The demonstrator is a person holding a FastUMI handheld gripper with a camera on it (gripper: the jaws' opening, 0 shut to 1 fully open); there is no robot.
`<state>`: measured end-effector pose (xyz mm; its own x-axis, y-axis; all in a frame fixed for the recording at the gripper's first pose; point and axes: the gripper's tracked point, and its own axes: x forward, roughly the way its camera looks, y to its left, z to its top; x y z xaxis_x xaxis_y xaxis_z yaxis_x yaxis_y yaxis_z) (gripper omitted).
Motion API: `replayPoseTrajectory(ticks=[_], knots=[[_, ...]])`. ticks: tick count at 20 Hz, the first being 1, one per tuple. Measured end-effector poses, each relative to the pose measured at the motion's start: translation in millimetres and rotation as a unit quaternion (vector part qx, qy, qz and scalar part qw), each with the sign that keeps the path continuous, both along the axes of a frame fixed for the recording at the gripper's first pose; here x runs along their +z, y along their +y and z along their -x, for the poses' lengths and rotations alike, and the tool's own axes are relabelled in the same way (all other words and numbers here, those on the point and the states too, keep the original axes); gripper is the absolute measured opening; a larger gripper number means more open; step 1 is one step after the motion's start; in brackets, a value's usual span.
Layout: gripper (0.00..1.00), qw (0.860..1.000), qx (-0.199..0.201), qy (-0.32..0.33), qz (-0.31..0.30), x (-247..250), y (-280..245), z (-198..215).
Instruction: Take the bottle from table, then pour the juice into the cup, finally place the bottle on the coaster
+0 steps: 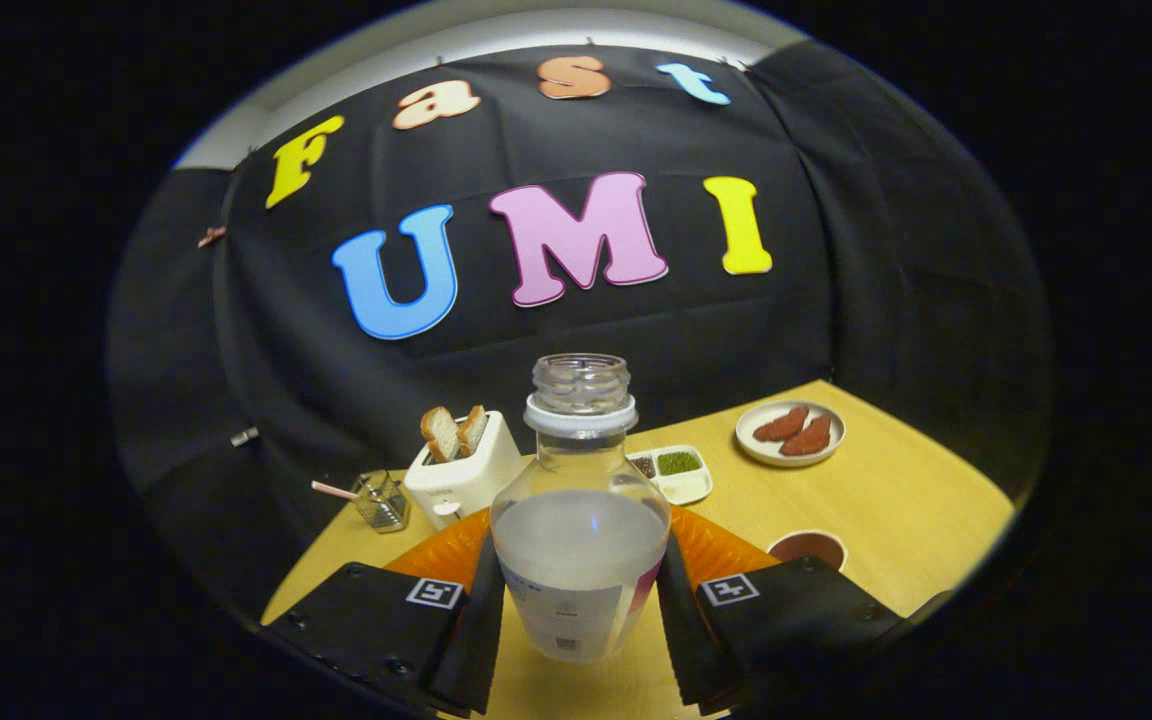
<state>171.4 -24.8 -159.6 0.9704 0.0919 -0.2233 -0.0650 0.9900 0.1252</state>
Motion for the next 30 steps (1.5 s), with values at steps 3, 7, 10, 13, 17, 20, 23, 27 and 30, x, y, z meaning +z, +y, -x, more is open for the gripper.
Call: replayPoseTrajectory(ticks=[3,7,10,13,17,20,23,27,30], knots=[[0.71,0.998,0.001,-0.024,0.061,-7.6,10.5,-24.1],[0.71,0.993,-0.012,-0.042,0.109,-19.2,8.6,-55.1],[0.71,0.989,-0.022,-0.050,0.139,-32.0,0.0,-81.7],[0.71,0.990,-0.019,-0.045,0.134,-51.3,-5.7,-105.1],[0.71,0.992,-0.026,-0.048,0.111,-71.1,-6.1,-131.4],[0.72,0.994,-0.012,-0.032,0.102,-95.1,1.2,-144.6],[0.72,0.993,-0.009,-0.030,0.113,-106.2,2.0,-151.5],[0.73,0.995,-0.016,-0.019,0.093,-118.4,-0.6,-153.8],[0.73,0.997,-0.023,-0.015,0.079,-123.4,-6.2,-153.2]])
